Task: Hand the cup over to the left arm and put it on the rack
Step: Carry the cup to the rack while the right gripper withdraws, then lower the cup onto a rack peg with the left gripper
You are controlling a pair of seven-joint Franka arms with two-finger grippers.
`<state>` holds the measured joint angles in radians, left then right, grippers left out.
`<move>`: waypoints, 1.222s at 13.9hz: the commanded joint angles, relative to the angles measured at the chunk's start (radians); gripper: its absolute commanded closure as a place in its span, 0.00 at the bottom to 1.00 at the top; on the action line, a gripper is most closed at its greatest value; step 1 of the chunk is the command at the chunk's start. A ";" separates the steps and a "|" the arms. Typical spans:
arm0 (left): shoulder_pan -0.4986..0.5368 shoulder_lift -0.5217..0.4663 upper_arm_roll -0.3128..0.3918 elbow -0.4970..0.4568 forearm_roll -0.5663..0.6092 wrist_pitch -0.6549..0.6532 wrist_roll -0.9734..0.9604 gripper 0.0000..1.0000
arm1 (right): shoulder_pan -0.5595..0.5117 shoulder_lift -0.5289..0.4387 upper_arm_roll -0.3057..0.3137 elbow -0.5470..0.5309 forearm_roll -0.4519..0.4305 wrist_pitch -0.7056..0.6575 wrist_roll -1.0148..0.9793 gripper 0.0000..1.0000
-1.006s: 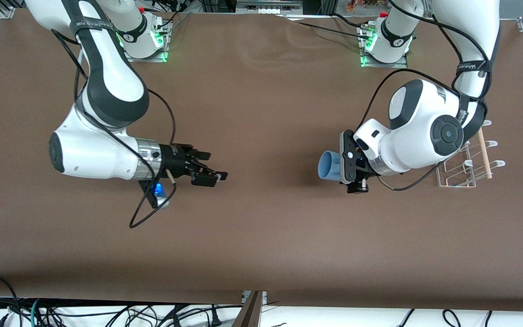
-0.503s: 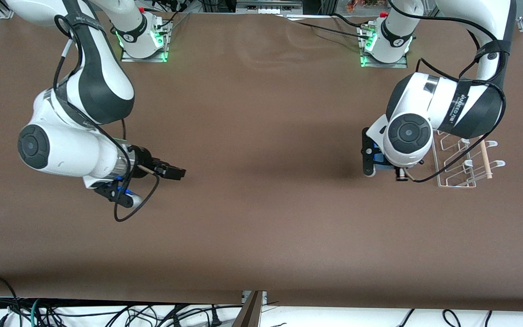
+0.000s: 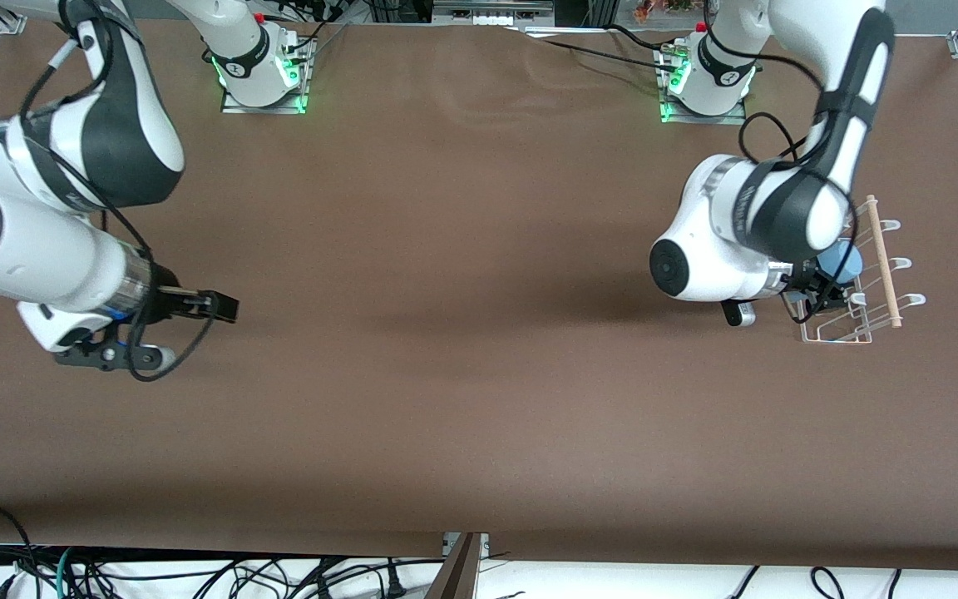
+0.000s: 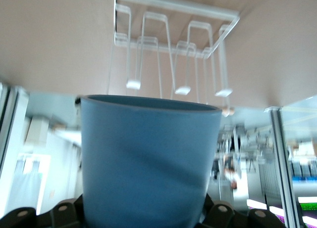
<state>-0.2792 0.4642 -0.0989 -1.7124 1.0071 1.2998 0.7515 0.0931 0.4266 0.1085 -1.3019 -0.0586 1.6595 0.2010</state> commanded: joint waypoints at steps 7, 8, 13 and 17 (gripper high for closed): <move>0.104 -0.101 0.002 -0.343 0.353 0.148 -0.277 1.00 | -0.094 -0.339 0.023 -0.244 -0.021 -0.001 -0.092 0.00; 0.121 -0.101 0.002 -0.360 0.372 0.163 -0.300 1.00 | -0.095 -0.344 0.023 -0.244 -0.021 0.000 -0.092 0.00; 0.155 -0.076 0.002 -0.386 0.398 0.219 -0.376 1.00 | -0.118 -0.358 0.045 -0.244 0.043 -0.032 -0.086 0.00; 0.158 -0.018 0.004 -0.389 0.424 0.217 -0.472 1.00 | -0.122 -0.341 0.042 -0.223 0.046 -0.056 -0.097 0.00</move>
<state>-0.1271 0.4252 -0.0928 -2.0879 1.3943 1.5133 0.3394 -0.0038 0.0936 0.1311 -1.5243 -0.0304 1.6212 0.1147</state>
